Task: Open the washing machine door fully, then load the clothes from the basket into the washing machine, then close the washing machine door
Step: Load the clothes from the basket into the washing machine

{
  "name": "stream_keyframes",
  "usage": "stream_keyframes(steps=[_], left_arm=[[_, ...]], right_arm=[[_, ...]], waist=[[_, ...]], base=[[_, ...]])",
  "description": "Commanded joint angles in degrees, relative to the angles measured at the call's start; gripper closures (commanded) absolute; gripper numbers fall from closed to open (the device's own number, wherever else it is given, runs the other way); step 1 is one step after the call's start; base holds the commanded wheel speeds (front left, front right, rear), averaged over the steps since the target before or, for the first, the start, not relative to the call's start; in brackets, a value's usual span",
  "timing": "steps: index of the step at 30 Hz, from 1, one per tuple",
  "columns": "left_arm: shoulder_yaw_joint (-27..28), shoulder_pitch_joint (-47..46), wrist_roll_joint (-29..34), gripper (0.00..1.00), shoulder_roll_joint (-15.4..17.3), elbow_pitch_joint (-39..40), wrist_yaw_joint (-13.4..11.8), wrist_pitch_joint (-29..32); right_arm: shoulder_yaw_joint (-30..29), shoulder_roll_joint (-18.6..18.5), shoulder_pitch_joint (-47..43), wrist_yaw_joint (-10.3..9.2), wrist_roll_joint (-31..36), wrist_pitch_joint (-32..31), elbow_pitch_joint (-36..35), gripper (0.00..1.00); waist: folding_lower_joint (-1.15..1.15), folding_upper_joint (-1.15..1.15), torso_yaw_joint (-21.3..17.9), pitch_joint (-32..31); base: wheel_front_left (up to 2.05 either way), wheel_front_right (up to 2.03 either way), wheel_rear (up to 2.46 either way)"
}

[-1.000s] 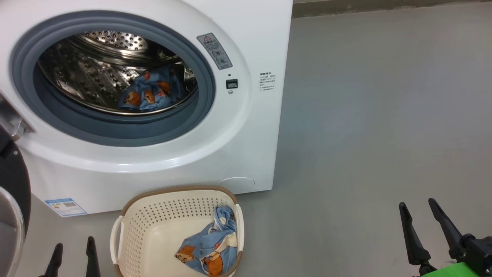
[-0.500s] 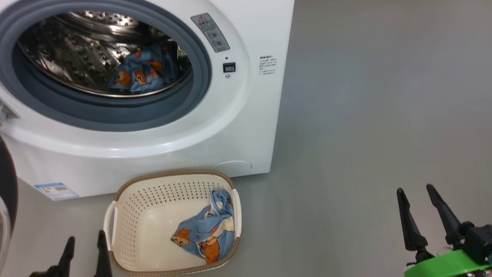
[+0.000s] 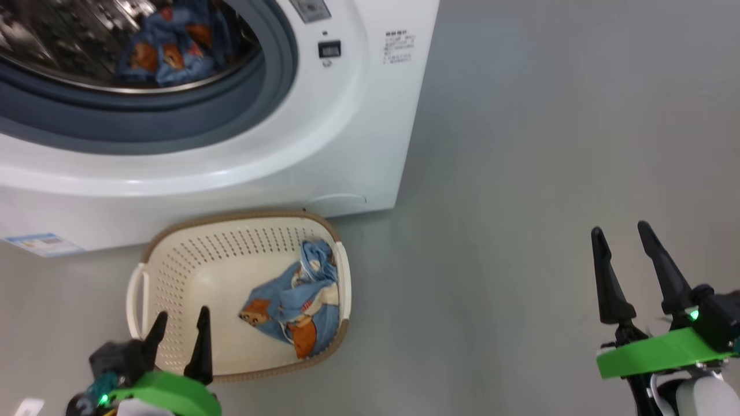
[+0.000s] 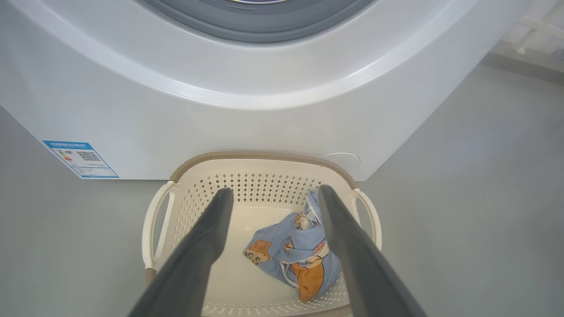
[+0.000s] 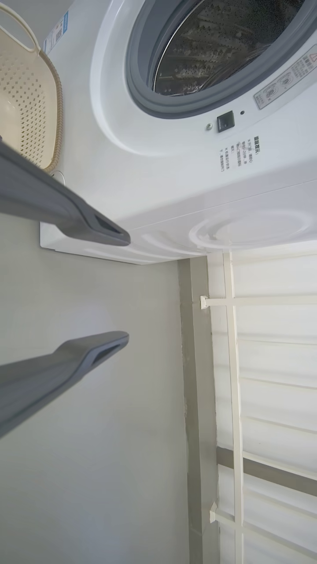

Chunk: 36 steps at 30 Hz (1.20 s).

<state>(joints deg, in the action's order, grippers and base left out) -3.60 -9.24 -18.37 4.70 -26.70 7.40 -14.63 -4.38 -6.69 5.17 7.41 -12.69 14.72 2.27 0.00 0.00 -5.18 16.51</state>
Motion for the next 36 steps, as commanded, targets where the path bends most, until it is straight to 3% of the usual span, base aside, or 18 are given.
stream_keyframes(steps=[1, 22, 36], left_arm=[[0.2, -3.4, -0.9, 0.0, 1.6, -1.6, 0.1, -0.4], [-23.3, -29.3, -12.7, 0.0, 7.3, -30.1, 0.1, -0.4], [-37.4, -38.3, -26.3, 0.0, 12.1, -34.7, 0.1, 2.0]], right_arm=[[1.4, 0.0, 2.0, 0.08, 0.7, 0.3, -1.6, 0.0], [4.1, 3.4, 13.1, 0.08, -0.2, 0.3, -2.8, 0.0], [7.1, 3.8, 17.5, 0.08, -2.6, 0.3, -3.7, 0.0]], waist=[[0.0, 0.0, -1.5, 4.4], [0.0, 0.0, -8.5, 21.8], [0.0, 0.0, -11.8, 29.4]], base=[[0.0, 0.0, 0.0], [0.0, 0.0, 0.0], [0.0, 0.0, 0.0]])
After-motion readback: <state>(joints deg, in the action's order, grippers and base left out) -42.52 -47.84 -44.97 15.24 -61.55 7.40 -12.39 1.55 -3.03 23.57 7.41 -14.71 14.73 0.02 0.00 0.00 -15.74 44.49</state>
